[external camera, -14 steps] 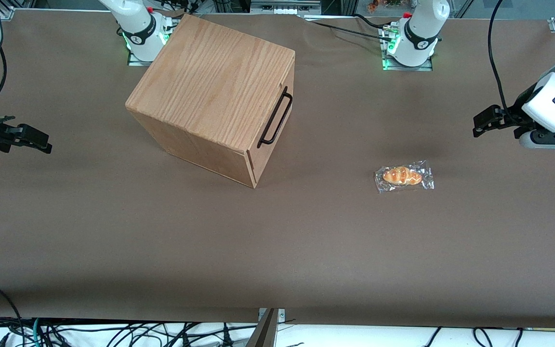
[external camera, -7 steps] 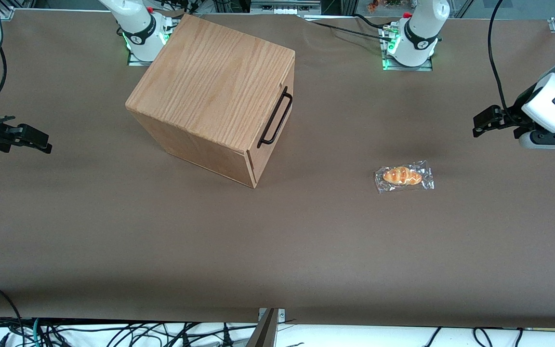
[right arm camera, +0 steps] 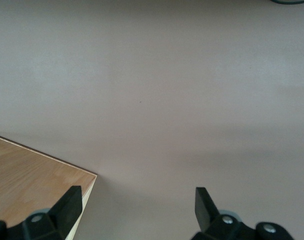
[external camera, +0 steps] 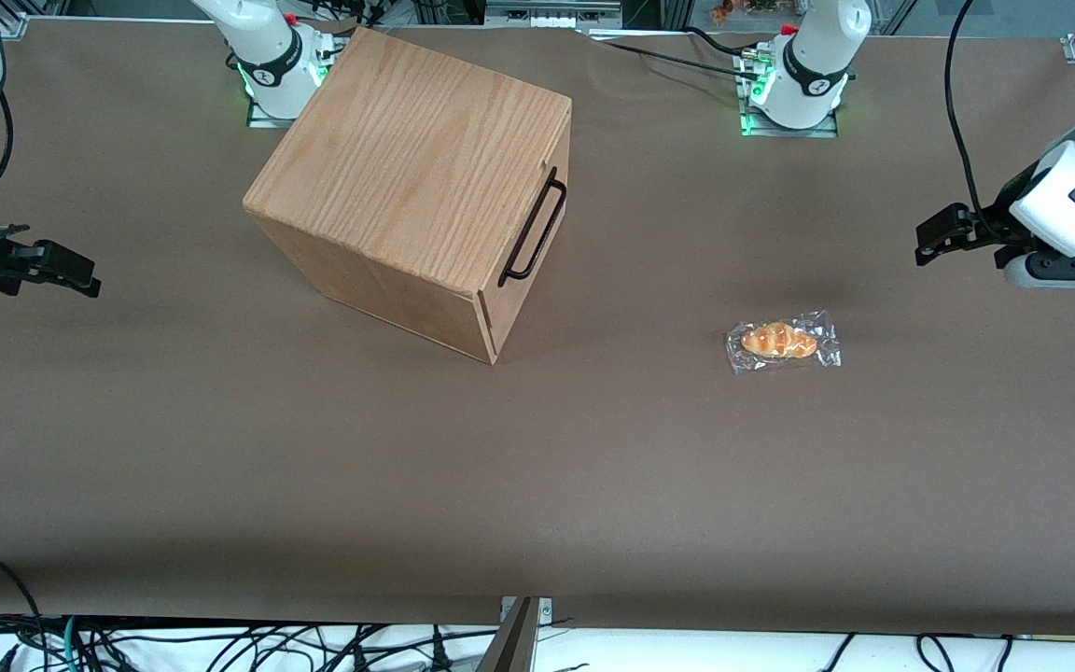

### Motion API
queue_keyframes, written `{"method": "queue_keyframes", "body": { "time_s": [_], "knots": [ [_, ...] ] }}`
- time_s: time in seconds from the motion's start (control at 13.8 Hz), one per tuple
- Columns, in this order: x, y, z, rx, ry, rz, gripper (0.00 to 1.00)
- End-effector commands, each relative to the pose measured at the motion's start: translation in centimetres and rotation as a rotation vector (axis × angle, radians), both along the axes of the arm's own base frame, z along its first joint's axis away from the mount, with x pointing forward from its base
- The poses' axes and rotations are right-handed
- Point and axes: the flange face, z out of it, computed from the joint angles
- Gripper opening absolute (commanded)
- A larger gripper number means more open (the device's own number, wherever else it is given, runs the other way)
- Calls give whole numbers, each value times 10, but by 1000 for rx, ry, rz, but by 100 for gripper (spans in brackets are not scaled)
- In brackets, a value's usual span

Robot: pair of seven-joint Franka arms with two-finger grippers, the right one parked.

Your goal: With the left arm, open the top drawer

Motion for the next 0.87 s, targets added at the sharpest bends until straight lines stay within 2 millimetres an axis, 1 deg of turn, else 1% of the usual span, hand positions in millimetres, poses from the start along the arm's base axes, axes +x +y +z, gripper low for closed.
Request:
{"method": "queue_keyframes", "body": {
  "time_s": [0.0,0.36,0.51,0.58,0.65,0.8],
  "knots": [
    [-1,0,6,25,5,-29,100],
    [-1,0,5,25,7,-27,100],
    [-1,-4,3,16,12,-29,100],
    [-2,-11,0,2,18,-36,100],
    [-3,-24,-1,-34,28,-53,100],
    [-9,-75,-7,-86,55,-113,100]
  ]
}}
